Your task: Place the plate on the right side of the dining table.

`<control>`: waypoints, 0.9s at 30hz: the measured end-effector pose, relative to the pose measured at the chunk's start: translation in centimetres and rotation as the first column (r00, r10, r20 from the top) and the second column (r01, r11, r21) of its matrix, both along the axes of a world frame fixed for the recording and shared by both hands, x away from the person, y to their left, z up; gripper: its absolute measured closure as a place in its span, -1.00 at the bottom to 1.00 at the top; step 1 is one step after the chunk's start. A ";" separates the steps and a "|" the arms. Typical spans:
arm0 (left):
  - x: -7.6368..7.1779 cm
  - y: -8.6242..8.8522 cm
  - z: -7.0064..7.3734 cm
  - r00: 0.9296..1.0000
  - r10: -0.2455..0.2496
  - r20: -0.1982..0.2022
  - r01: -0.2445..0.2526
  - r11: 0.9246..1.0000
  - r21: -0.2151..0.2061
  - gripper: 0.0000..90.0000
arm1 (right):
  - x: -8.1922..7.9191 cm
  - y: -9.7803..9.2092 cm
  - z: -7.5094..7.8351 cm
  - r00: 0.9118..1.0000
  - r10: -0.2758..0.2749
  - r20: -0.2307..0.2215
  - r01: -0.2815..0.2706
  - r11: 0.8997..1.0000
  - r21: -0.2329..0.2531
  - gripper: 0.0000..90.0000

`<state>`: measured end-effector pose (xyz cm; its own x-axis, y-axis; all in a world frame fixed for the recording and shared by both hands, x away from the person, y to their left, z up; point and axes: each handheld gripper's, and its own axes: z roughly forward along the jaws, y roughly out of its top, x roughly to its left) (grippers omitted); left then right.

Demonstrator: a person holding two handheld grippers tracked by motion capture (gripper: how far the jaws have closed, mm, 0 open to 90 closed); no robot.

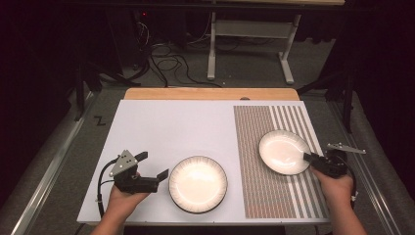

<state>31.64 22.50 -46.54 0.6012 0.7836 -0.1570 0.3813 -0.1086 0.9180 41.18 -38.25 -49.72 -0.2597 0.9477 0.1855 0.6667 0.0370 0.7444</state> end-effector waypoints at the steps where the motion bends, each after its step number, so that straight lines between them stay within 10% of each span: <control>1: 0.0 0.0 -0.1 1.000 0.003 0.000 -0.003 1.000 0.001 -0.99 | -0.1 0.0 0.2 1.000 -0.002 0.010 0.002 1.000 0.004 0.47; 12: 0.3 0.1 -0.3 1.000 0.007 -0.012 -0.007 1.000 0.004 -0.99 | -2.4 2.4 3.0 0.980 0.073 0.185 -0.061 0.996 -0.070 0.06; 27: 0.6 0.9 0.1 1.000 0.007 0.003 -0.007 1.000 -0.010 -0.99 | -6.1 12.1 6.2 0.896 0.314 0.314 -0.308 0.949 -0.069 -0.72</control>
